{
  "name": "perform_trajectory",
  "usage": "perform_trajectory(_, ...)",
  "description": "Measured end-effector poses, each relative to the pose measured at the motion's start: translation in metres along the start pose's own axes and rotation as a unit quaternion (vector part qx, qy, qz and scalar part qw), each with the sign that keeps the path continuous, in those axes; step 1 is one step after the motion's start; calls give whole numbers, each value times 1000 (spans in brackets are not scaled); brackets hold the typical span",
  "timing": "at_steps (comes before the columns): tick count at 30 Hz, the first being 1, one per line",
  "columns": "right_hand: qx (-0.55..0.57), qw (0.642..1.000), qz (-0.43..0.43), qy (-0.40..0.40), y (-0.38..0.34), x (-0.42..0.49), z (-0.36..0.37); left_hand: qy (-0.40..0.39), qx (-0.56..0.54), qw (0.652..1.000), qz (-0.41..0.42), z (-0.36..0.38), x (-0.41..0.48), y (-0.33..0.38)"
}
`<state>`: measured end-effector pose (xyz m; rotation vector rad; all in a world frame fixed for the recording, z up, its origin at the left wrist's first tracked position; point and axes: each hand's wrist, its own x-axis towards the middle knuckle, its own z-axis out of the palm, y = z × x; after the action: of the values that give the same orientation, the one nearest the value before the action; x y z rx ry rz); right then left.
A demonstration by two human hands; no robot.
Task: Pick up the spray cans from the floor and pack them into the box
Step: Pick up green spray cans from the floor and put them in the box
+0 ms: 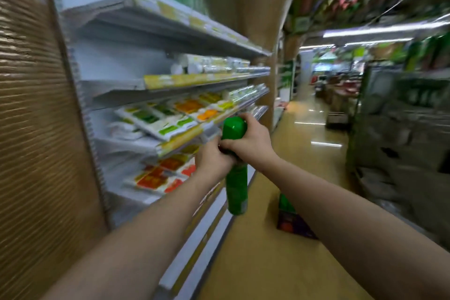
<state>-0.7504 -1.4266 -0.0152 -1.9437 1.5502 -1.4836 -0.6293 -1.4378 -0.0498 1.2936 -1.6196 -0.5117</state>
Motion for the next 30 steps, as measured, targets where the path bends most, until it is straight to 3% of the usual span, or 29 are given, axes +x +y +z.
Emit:
perform_trajectory(3,-9,998,0,58,23,44,-38,-15,-3,999,38,36,43,33)
perform_trajectory(7,-25,994,15,106,57,95,-78,-54,-88,992,69,88,94,52)
perform_trajectory(15,-52,981,56,177,138,206,-105,-209,-208,950,99,196,220,48)
perform_trajectory(20,-61,973,80,208,187,286,-113,-311,-134,932,130,246,324,22)
perform_trajectory(30,-121,958,143,218,346,428,-101,-319,-114,939,55,367,507,-85)
